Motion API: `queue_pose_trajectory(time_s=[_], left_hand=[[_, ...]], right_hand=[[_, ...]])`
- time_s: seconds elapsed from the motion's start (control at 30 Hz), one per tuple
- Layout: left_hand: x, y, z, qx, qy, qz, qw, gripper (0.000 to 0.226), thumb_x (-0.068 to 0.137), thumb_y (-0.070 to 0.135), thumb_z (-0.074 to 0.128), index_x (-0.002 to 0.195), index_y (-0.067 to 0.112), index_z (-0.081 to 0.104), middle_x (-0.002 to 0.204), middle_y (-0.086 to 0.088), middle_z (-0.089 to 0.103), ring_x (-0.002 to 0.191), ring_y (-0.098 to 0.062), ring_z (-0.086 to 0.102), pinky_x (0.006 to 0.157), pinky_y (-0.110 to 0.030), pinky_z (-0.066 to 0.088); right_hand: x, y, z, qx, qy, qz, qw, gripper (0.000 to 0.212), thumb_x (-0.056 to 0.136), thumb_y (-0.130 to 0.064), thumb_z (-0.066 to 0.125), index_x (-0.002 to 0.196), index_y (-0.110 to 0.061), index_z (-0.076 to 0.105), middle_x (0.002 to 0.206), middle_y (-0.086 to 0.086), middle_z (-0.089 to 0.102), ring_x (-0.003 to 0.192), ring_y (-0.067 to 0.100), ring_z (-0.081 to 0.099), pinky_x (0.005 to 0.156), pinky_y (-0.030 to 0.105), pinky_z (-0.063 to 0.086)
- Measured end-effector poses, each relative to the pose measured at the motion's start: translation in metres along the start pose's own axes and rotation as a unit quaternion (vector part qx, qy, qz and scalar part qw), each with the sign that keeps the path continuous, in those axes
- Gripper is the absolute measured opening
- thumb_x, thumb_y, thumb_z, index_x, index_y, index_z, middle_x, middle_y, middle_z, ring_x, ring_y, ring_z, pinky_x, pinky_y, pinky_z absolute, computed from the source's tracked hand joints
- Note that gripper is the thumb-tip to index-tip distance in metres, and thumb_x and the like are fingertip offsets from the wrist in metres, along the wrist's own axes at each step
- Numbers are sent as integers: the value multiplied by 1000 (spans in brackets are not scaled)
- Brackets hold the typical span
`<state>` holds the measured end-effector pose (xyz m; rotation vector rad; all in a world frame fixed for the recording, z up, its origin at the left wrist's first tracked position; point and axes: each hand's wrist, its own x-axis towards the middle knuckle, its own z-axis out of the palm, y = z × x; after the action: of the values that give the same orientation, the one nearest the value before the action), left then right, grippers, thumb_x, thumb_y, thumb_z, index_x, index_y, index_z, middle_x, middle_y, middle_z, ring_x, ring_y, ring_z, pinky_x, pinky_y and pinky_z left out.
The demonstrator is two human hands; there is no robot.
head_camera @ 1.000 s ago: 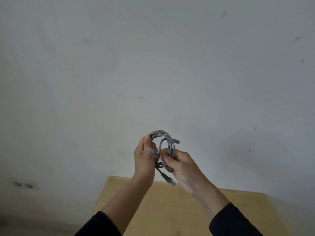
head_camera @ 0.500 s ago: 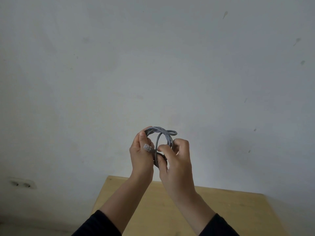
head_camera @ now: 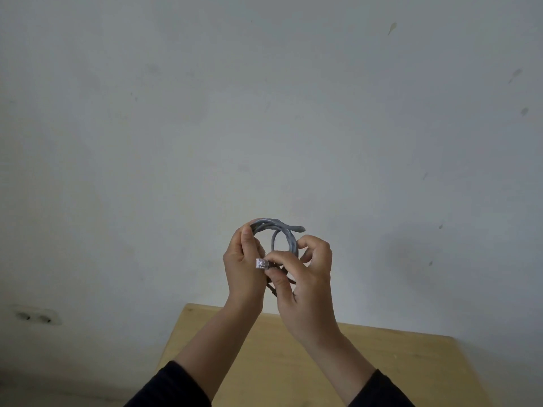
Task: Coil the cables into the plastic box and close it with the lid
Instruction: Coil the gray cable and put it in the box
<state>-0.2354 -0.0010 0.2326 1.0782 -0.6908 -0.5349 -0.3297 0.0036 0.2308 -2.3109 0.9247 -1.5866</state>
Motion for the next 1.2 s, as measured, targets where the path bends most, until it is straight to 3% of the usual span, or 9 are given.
queue_pose_trajectory(time_s=[0.13,0.23,0.4,0.6,0.73,0.87,0.97,1.1,1.2], left_hand=[[17,0,-10,-16,46,-38,998,34,101,24,33,87,23,64,59,4,35,42,-2,33,41,-18,31],[21,-1,-13,-6,50,-17,999,35,101,24,33,85,23,64,53,10,37,41,-2,34,42,-19,31],[12,-1,-12,58,15,69,996,35,101,25,33,88,27,65,47,14,39,45,-5,34,44,-23,33],[-4,2,-6,101,-31,122,987,35,101,21,32,91,32,64,51,13,44,46,-13,36,35,-17,33],[-17,-1,0,71,-48,93,992,36,101,20,33,90,28,66,47,13,40,44,-10,34,37,-17,32],[-12,2,7,9,-46,38,998,36,101,22,32,92,21,67,48,13,32,44,-7,29,41,-19,28],[-8,1,6,-41,-45,-20,998,36,101,23,33,91,20,67,49,14,29,45,-5,26,40,-18,25],[-8,-6,3,-75,-45,-65,994,35,101,23,33,92,16,66,50,14,27,44,-5,24,39,-16,23],[-8,-7,2,-72,-50,-67,994,36,101,23,32,93,15,66,51,13,27,44,-5,24,39,-16,23]], right_hand=[[-4,-6,-15,102,-70,37,992,13,92,-26,50,89,-27,62,107,-6,53,100,7,49,81,8,36],[2,-4,-23,165,-149,199,955,22,95,-21,45,82,-28,61,93,-5,63,82,-2,56,64,5,37],[13,3,-24,110,-151,283,941,15,91,-23,54,82,-18,65,71,-7,71,48,-6,50,46,8,35],[18,6,-20,71,-146,352,922,14,81,-26,62,71,-17,64,71,-5,72,67,8,63,51,16,40],[19,10,-14,35,-38,320,946,16,75,-21,72,67,-9,65,90,1,55,71,2,53,56,4,37],[8,11,-6,77,27,290,953,30,74,-14,75,73,-11,45,77,2,46,58,7,44,56,9,38],[6,15,-8,145,33,310,939,33,77,-21,73,82,-12,42,70,-2,44,53,2,43,53,10,40],[5,18,-8,170,24,310,935,29,82,-32,66,103,-23,49,80,1,55,63,5,53,57,10,45],[3,21,-6,131,-3,306,943,18,87,-35,57,103,-27,57,92,-1,60,73,6,58,61,6,43]])
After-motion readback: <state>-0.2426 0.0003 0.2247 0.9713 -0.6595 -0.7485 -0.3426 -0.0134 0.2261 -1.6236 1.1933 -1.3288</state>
